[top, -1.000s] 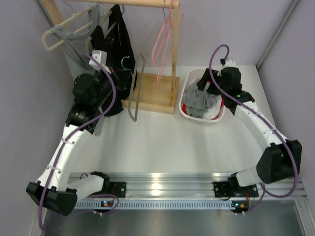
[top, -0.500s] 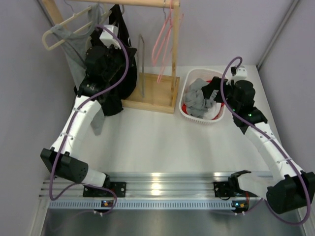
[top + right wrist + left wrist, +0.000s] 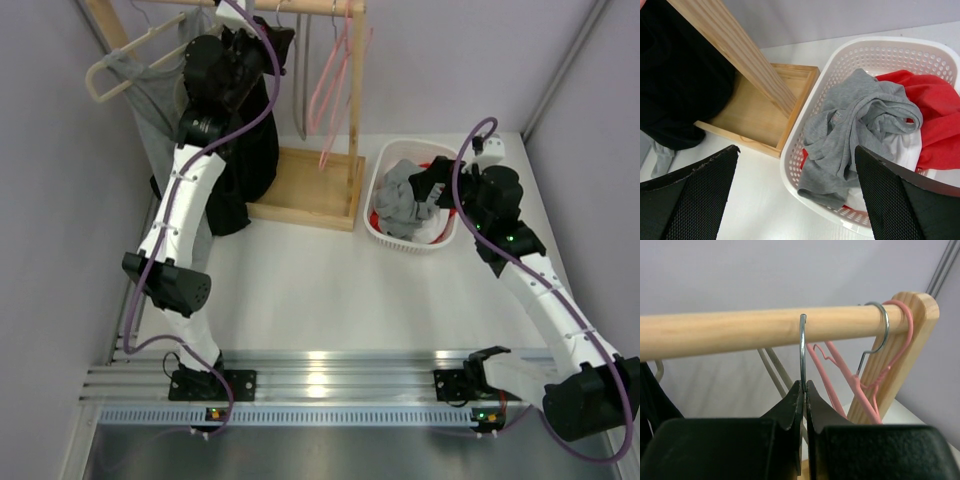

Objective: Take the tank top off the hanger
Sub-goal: Place the hanger at the clothesline.

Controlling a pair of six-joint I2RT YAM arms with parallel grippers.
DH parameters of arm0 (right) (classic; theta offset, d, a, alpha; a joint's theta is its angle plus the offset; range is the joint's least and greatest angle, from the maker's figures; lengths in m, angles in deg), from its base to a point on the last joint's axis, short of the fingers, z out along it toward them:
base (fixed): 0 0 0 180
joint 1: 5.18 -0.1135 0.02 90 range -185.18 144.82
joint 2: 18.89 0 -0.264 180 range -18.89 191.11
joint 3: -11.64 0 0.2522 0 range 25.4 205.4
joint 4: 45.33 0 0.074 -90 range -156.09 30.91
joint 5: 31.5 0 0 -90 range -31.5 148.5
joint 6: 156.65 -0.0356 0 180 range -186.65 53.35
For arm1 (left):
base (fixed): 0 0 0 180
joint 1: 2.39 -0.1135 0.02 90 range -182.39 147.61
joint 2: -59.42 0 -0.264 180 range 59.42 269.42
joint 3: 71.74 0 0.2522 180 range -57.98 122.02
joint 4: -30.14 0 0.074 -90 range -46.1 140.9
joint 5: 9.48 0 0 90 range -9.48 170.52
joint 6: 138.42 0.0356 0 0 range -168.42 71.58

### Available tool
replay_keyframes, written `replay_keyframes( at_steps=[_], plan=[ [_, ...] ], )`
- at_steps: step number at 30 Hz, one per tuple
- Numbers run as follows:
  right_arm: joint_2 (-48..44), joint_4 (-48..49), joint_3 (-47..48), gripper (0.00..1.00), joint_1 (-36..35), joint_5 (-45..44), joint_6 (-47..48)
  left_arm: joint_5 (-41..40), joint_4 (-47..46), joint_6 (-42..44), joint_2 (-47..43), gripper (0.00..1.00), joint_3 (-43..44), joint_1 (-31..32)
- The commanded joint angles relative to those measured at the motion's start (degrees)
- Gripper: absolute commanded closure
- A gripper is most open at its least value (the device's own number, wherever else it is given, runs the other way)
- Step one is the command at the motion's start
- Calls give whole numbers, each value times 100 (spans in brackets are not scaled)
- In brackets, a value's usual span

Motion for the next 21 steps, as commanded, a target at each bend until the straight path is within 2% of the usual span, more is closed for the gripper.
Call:
replay_keyframes(
  at_steps=[1,7,10,21],
  plan=[
    [-164,279,-8,3,66,78,-50,112,-302,253,295,96,711,15],
    [-146,279,35,3,57,51,-41,332,-837,60,515,94,861,59],
    [-129,279,35,3,57,60,-58,446,-855,-2,717,95,1071,94],
    [-146,279,-8,3,66,95,-129,333,-978,42,876,93,967,288]
  ],
)
